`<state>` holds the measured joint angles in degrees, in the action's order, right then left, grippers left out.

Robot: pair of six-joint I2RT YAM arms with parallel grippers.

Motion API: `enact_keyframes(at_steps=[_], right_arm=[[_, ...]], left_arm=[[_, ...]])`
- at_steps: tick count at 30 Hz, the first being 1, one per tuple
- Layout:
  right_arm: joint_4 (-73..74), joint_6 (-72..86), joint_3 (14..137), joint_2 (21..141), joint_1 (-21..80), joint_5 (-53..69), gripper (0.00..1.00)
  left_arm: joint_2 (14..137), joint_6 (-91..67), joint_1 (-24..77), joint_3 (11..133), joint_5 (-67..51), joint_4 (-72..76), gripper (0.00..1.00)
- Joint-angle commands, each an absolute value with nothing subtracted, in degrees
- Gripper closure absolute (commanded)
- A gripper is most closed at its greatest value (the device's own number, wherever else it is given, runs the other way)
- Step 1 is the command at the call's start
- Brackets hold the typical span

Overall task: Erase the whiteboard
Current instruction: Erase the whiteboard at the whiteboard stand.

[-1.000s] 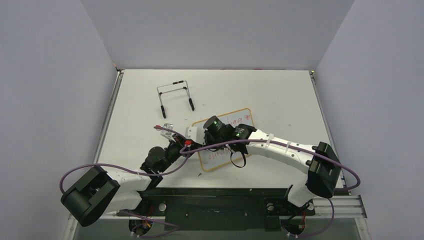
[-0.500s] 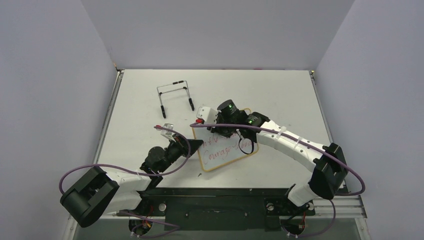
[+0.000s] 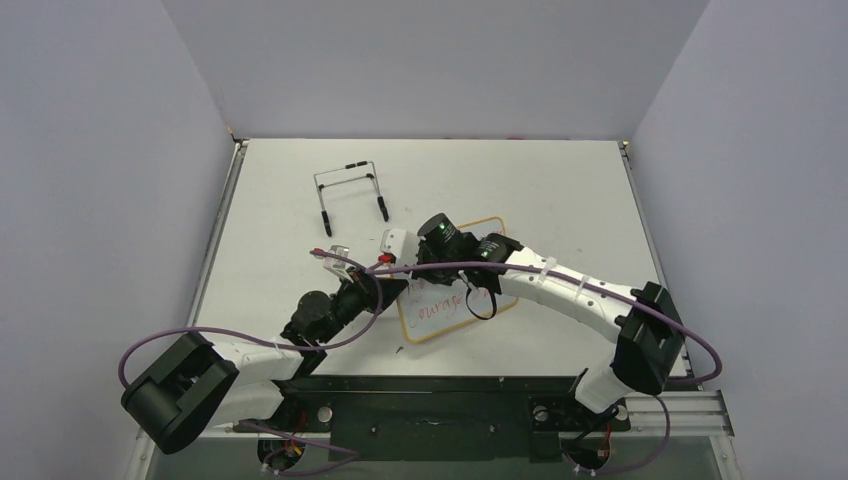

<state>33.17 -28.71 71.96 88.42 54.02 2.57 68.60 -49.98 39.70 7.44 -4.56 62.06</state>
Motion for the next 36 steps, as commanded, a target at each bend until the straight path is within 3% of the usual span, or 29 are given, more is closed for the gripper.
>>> enact_keyframes(at_steps=[1, 4, 11, 20, 27, 36], right_arm=[[28.36, -24.17, 74.67, 89.41, 50.21, -6.06, 1.0], [28.37, -24.39, 74.18, 89.44, 50.13, -5.43, 1.0], [36.11, -32.93, 72.35, 87.5, 54.59, 10.3, 1.0], [31.05, -25.63, 73.55, 87.85, 48.63, 3.77, 1.0], [37.64, -33.55, 72.32, 87.52, 51.46, 14.63, 1.0], [29.24, -25.04, 72.79, 88.59, 50.52, 2.7, 1.0]], left_arm=[[67.53, -48.97, 40.19, 10.06, -6.86, 66.56, 1.0], [67.42, -49.23, 40.17, 9.53, -6.7, 66.92, 1.0], [67.58, -49.49, 40.23, 9.15, -6.48, 67.86, 1.0], [66.8, -49.83, 40.2, 8.7, -6.12, 68.15, 1.0], [68.32, -50.97, 40.23, 8.59, -6.5, 70.84, 1.0], [67.72, -50.99, 40.17, 8.27, -6.29, 70.81, 1.0]])
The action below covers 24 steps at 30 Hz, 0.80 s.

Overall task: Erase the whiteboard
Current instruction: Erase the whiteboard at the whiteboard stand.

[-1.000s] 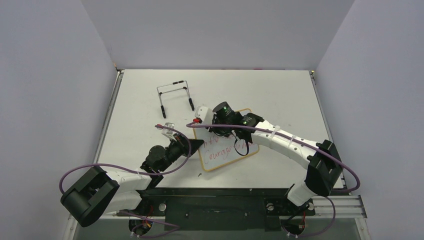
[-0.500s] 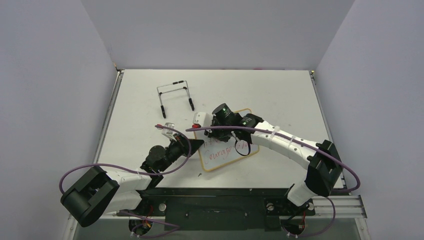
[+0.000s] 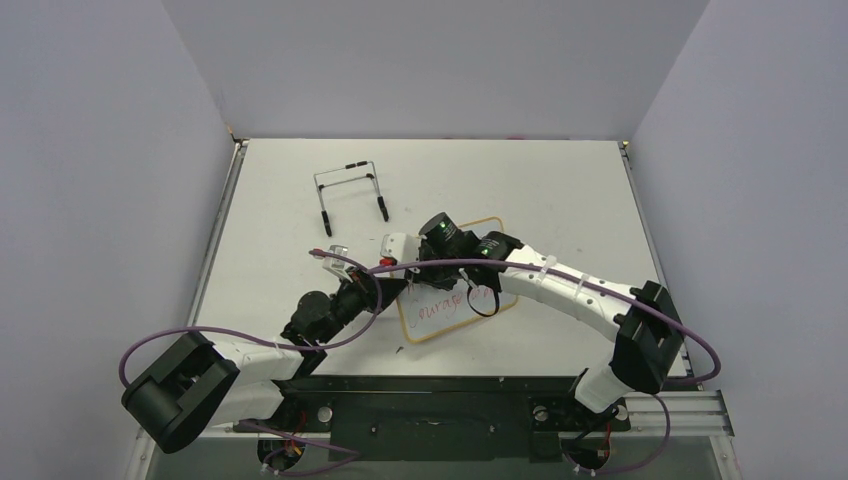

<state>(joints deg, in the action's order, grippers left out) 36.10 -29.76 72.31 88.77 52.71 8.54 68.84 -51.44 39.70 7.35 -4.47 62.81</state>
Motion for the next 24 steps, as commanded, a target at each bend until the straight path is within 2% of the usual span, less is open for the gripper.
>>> enact_keyframes(at_steps=[1, 6, 13, 20, 24], right_arm=[[27.9, -23.66, 72.71, 88.44, 50.4, 1.88, 1.0], [26.81, -22.97, 72.27, 88.51, 49.61, -1.18, 1.0], [34.57, -31.12, 70.09, 86.82, 49.1, 20.29, 1.0], [28.49, -22.84, 72.97, 88.73, 48.12, 8.05, 1.0], [27.88, -25.27, 69.65, 86.74, 46.39, 9.28, 1.0]], left_arm=[[68.06, -50.94, 40.17, 8.48, -6.34, 70.94, 1.0], [68.99, -50.89, 40.24, 9.39, -6.81, 71.18, 1.0], [67.31, -50.32, 40.24, 9.77, -6.36, 68.67, 1.0], [66.81, -50.17, 40.17, 10.04, -6.38, 67.99, 1.0], [66.8, -50.19, 40.24, 10.29, -6.39, 67.66, 1.0]])
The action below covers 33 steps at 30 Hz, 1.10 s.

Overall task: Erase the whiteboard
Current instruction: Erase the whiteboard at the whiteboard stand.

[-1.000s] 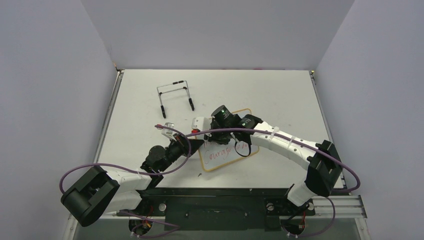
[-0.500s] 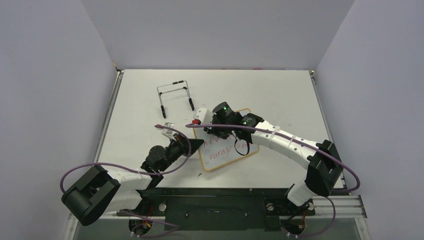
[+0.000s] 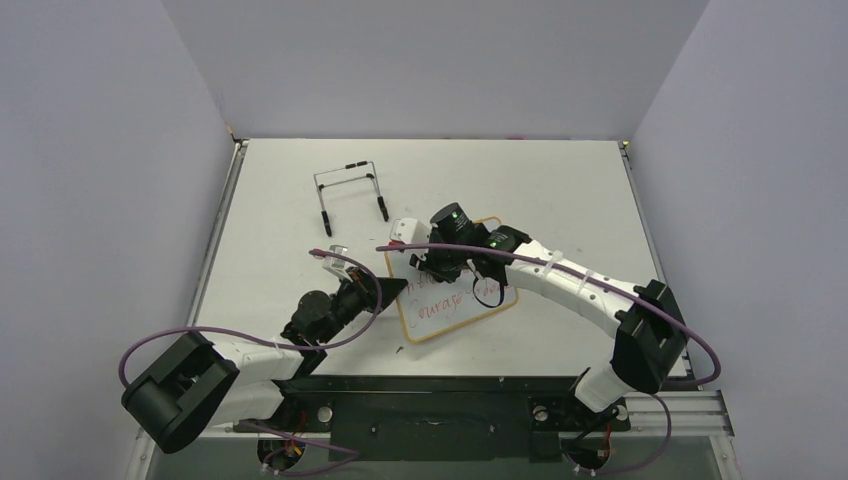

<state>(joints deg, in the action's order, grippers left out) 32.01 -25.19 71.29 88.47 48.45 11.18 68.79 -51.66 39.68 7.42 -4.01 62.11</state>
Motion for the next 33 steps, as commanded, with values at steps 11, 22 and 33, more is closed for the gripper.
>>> enact_keyframes(at_steps=[11, 22, 33], right_arm=[[29.12, -26.05, 70.37, 86.93, 48.18, 14.12, 1.0], [31.48, -31.33, 67.35, 83.48, 44.29, 16.97, 1.0], [27.34, -22.87, 72.33, 86.3, 44.35, 6.28, 1.0]], left_arm=[[66.24, -50.25, 40.31, 9.59, -6.14, 67.84, 1.0], [65.54, -50.2, 40.45, 9.33, -6.0, 67.35, 1.0], [65.39, -50.01, 40.48, 8.86, -5.85, 67.05, 1.0]])
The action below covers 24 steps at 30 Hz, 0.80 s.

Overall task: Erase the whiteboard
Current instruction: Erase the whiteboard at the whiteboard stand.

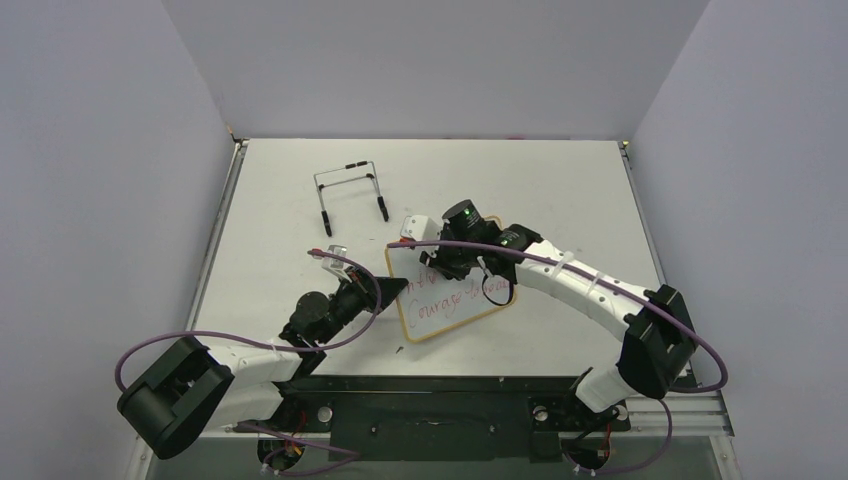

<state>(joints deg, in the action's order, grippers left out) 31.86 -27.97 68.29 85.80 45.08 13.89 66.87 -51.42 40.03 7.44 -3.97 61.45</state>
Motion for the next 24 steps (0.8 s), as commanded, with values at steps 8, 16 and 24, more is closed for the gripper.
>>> enact_keyframes(at_steps=[8, 16, 24], right_arm=[[32.1, -30.18, 69.39, 85.75, 43.25, 11.58, 1.0], [38.69, -35.75, 71.89, 87.52, 51.98, 15.81, 1.0], [31.36, -25.37, 73.12, 87.81, 44.16, 8.18, 1.0]], left_arm=[[64.38, -49.51, 40.49, 8.86, -5.71, 65.69, 1.0], [63.16, -49.1, 40.43, 9.25, -5.22, 63.3, 1.0], [63.47, -49.17, 40.48, 9.33, -5.78, 62.93, 1.0]])
